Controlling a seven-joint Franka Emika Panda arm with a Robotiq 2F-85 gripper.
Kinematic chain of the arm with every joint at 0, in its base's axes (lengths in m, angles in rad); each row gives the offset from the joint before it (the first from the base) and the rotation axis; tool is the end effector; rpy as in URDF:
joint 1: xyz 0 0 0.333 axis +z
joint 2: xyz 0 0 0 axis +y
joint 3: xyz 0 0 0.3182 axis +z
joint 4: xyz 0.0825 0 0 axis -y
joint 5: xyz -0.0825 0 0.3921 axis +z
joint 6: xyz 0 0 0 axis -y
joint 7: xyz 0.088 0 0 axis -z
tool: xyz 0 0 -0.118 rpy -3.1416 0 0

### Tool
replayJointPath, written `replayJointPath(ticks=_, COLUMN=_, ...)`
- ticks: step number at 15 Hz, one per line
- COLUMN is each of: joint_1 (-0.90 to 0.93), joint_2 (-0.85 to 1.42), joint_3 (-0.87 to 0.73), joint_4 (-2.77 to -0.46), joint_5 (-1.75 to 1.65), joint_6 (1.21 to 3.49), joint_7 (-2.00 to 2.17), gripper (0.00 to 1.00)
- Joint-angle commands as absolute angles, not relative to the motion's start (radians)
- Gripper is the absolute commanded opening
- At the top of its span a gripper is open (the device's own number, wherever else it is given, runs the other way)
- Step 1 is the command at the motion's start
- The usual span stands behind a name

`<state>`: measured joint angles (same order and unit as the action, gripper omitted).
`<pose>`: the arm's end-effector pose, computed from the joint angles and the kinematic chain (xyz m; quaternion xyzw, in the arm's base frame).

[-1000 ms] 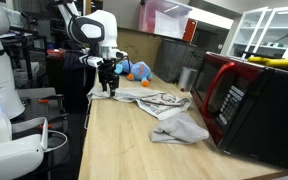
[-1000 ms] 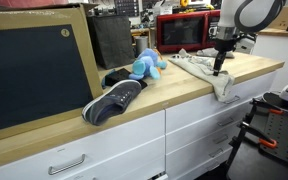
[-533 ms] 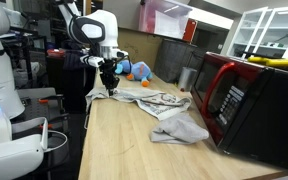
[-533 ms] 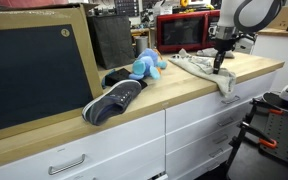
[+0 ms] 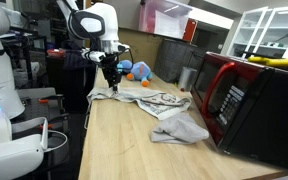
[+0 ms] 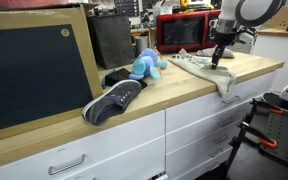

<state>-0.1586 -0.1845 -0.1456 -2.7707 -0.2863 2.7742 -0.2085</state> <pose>0.3920 -0.1085 0.2705 0.9911 0.0805 0.0779 0.0723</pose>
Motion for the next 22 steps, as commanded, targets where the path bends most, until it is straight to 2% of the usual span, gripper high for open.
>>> replayJointPath(ticks=1, joint_1=-0.159, joint_2=-0.226, joint_3=-0.142, joint_4=-2.786, joint_5=-0.279, joint_6=2.774, joint_7=-0.217, gripper=0.05)
replayJointPath(ticks=2, joint_1=-0.160, joint_2=-0.227, joint_3=-0.142, joint_4=-2.786, joint_5=-0.280, joint_6=2.775, joint_7=-0.218, gripper=0.01)
replayJointPath(ticks=3, joint_1=-0.159, joint_2=-0.229, joint_3=-0.142, joint_4=-2.786, joint_5=-0.279, joint_6=2.774, joint_7=-0.219, gripper=0.00)
replayJointPath(ticks=7, joint_1=-0.141, joint_2=-0.245, joint_3=-0.145, joint_4=-2.786, joint_5=-0.236, joint_6=2.762, joint_7=-0.219, gripper=0.00)
replayJointPath(ticks=11, joint_1=-0.075, joint_2=-0.309, joint_3=-0.127, joint_4=-2.777, joint_5=-0.055, joint_6=2.666, joint_7=-0.154, gripper=0.00)
replayJointPath(ticks=15, joint_1=-0.026, joint_2=-0.334, joint_3=-0.066, joint_4=-2.704, joint_5=0.062, joint_6=2.517, joint_7=-0.005, gripper=0.00)
replayJointPath(ticks=22, joint_1=0.003, joint_2=-0.303, joint_3=0.018, joint_4=-2.591, joint_5=0.166, joint_6=2.422, joint_7=0.226, gripper=0.00)
